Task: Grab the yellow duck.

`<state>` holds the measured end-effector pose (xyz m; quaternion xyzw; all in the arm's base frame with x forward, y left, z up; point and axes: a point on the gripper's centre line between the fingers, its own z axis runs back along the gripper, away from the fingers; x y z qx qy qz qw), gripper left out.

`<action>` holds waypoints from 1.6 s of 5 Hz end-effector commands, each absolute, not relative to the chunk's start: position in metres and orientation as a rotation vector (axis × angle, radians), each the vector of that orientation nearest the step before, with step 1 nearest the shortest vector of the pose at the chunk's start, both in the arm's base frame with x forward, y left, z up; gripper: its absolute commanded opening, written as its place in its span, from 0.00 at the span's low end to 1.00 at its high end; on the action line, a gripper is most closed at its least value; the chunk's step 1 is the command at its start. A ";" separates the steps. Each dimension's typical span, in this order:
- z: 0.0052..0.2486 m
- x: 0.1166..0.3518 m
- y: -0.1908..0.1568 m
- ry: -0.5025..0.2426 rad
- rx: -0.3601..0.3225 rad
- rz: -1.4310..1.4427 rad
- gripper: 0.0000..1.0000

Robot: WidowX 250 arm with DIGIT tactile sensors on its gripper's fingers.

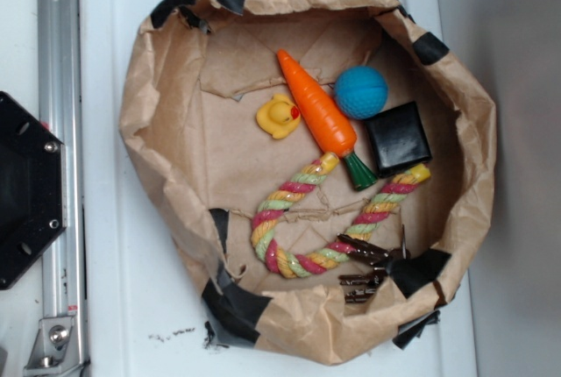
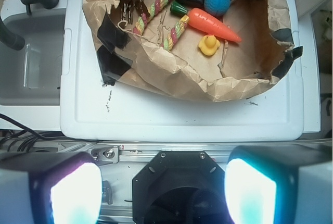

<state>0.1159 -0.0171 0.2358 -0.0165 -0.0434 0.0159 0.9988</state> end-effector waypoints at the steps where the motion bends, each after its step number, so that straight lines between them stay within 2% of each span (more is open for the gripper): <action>1: 0.236 0.116 -0.017 -0.087 -0.033 0.032 1.00; 2: 0.212 0.152 0.003 -0.133 -0.069 0.090 1.00; 3: 0.175 0.177 0.017 -0.145 -0.020 0.299 1.00; 4: 0.135 0.200 0.025 -0.079 0.017 0.345 1.00; 5: 0.112 0.216 0.019 -0.083 0.036 0.317 1.00; 7: 0.099 0.220 0.057 -0.055 0.037 0.408 1.00; 8: 0.104 0.218 0.067 -0.072 0.027 0.445 1.00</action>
